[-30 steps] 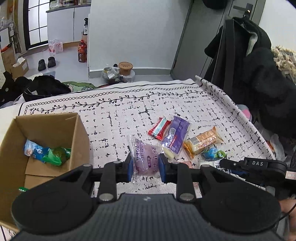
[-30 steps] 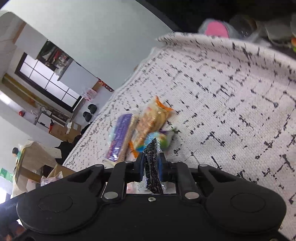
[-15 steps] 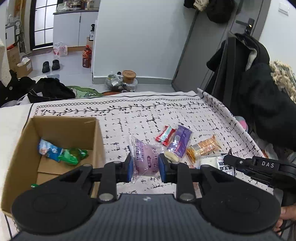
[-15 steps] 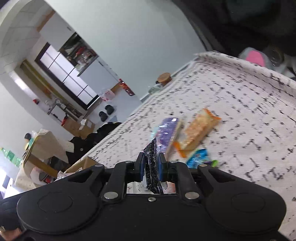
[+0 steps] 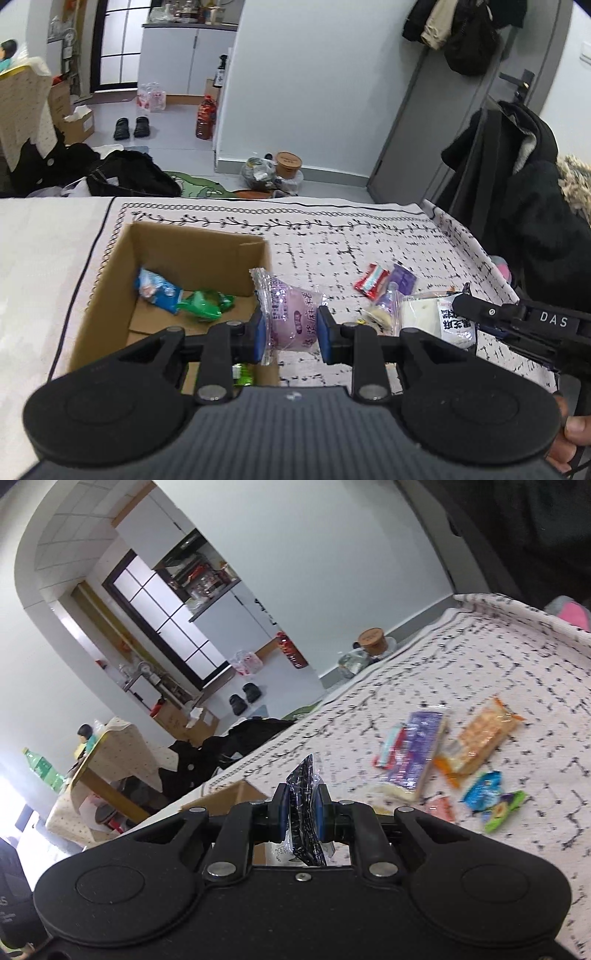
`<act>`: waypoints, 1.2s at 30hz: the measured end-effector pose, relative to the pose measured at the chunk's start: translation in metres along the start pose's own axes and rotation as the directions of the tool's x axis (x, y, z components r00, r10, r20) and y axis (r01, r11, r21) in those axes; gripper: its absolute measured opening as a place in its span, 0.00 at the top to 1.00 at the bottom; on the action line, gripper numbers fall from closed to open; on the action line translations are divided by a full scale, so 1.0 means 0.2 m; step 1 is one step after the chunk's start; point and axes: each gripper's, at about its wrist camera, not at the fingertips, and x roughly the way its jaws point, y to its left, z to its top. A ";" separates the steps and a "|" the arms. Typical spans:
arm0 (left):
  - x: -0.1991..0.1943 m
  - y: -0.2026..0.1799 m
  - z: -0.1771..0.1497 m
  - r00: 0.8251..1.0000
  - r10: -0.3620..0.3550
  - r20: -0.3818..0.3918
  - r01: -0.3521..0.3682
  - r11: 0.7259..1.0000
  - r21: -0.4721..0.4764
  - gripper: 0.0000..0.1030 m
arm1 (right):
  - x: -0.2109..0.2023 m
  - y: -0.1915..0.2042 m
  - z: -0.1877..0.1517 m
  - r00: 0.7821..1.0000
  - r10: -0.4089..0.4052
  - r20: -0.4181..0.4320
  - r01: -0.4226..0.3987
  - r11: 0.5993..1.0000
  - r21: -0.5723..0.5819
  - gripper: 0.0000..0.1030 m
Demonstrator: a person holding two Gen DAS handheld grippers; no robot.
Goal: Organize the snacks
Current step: 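Carry both packets over the box and open both tools to drop them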
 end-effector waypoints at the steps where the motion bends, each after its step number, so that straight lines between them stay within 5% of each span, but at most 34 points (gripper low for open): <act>1: -0.01 0.02 0.00 1.000 0.001 0.003 -0.001 1.000 -0.008 0.74 | 0.01 0.02 0.00 1.000 0.008 -0.002 -0.008 1.000 -0.003 0.86; 19: -0.04 0.34 -0.04 0.999 0.020 -0.046 -0.025 0.993 -0.111 0.73 | 0.19 0.44 -0.13 0.995 0.071 -0.074 -0.077 0.993 -0.089 0.86; 27: -0.08 0.46 -0.06 0.999 0.038 -0.039 -0.044 0.987 -0.154 0.52 | 0.24 0.52 -0.21 0.991 0.064 -0.119 -0.076 0.992 -0.104 0.86; 31: -0.11 0.48 -0.06 0.998 0.052 -0.025 -0.055 0.988 -0.146 0.44 | 0.27 0.54 -0.24 0.981 0.070 -0.181 -0.090 0.991 -0.101 0.75; 34: -0.12 0.49 -0.06 0.998 0.065 -0.026 -0.068 0.988 -0.138 0.40 | 0.24 0.55 -0.24 0.986 0.050 -0.160 -0.072 0.988 -0.135 0.52; 36: -0.12 0.49 -0.06 0.997 0.067 -0.033 -0.070 0.988 -0.136 0.39 | 0.21 0.54 -0.23 0.990 0.032 -0.139 -0.053 0.987 -0.152 0.50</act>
